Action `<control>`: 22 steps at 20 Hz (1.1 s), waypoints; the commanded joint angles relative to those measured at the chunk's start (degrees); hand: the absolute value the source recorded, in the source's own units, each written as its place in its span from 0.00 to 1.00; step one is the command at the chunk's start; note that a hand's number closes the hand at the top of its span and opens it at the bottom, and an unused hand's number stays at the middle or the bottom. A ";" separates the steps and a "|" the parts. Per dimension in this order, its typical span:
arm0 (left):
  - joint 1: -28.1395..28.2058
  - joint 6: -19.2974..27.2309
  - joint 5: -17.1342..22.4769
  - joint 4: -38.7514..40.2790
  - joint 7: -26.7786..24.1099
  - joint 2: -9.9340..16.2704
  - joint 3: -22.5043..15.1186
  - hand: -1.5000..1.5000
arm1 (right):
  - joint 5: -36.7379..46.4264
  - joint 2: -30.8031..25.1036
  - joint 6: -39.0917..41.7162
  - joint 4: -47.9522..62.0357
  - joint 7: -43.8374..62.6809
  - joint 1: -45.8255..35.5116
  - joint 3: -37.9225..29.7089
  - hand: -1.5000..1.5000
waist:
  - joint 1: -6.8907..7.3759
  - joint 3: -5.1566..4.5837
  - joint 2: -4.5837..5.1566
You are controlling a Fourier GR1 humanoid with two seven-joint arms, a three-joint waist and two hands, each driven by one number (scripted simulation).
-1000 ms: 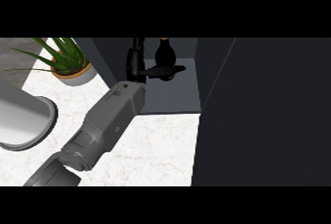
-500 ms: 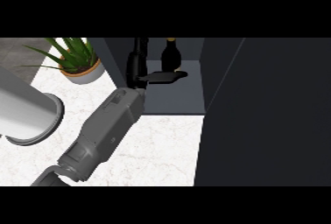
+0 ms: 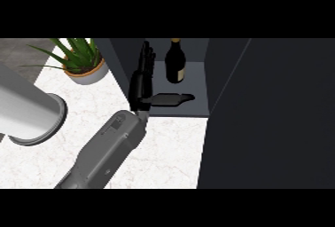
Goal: Pick up the wine, place it into the cabinet and close the cabinet
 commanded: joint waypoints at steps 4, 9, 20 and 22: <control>14.09 1.54 -0.95 -21.95 6.04 5.46 -4.83 0.00 | -1.14 -0.51 -1.95 -11.03 6.01 0.47 0.83 0.00 | 0.19 -0.01 0.03; 23.56 6.91 -4.71 -33.92 6.14 5.77 -10.53 0.00 | -3.21 -2.75 -0.87 -12.23 5.50 1.88 -1.00 0.00 | -0.48 0.04 0.25; 40.62 8.13 -9.28 -49.00 2.02 10.96 -15.96 0.00 | -3.24 -9.26 6.58 -9.73 9.90 -1.86 6.58 1.00 | -0.47 -0.05 0.48; 43.81 9.05 -9.41 -53.31 3.30 13.55 -16.56 0.00 | -4.65 -10.08 8.76 -8.29 9.46 0.86 11.69 1.00 | -0.33 0.00 0.26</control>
